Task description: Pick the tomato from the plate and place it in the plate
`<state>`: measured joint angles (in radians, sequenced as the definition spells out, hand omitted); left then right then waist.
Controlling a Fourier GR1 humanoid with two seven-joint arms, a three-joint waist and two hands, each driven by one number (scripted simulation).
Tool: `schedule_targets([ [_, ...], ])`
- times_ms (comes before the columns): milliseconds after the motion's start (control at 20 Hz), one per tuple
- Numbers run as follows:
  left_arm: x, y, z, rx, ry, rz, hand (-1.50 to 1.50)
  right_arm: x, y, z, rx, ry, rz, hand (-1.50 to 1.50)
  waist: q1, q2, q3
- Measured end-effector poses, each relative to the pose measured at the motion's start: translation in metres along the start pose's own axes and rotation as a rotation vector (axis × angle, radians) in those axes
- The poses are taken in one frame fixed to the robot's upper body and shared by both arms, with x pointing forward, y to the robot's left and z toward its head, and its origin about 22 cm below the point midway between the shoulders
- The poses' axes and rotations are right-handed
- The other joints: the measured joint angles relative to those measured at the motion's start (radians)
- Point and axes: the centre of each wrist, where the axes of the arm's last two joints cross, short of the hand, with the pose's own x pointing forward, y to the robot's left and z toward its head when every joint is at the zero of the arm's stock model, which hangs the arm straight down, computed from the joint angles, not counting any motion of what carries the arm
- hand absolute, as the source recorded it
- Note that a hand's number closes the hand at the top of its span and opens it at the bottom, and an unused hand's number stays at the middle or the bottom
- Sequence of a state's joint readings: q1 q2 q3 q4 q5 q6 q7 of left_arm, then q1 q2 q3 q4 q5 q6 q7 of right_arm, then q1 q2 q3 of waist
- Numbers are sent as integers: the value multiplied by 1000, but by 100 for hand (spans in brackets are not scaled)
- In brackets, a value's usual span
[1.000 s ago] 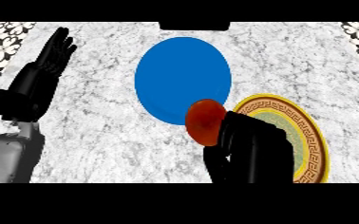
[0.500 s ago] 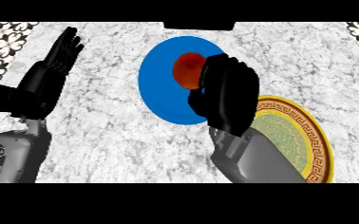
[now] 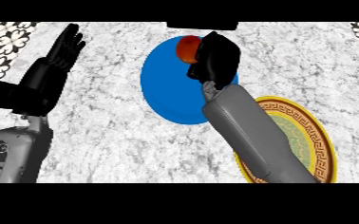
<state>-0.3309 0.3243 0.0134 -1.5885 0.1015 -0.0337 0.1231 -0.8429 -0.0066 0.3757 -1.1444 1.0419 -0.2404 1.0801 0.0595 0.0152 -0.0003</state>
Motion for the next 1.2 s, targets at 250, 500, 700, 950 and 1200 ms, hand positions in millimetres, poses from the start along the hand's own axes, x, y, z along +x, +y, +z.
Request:
schedule_targets([
  [250, 2, -1, 0, 0, -6, 2, 0, -11, 19, -27, 16, 87, -75, -150, 8, 3, 1],
  [500, 1, -8, -4, -16, -11, 4, 0, -14, 33, -39, 36, 144, -172, -150, 23, 8, 1],
  [700, 3, -11, -8, -18, -15, 4, 0, -12, 36, -45, -3, 132, -285, -150, 26, 9, 1],
  [950, 2, -11, -7, -14, -11, 9, 0, -7, 33, -51, -115, 105, -430, -150, 23, 7, 1],
  [1200, -8, -6, -1, 2, 4, 4, 0, -8, 30, -47, -174, 98, -583, -150, 1, -2, 1],
])
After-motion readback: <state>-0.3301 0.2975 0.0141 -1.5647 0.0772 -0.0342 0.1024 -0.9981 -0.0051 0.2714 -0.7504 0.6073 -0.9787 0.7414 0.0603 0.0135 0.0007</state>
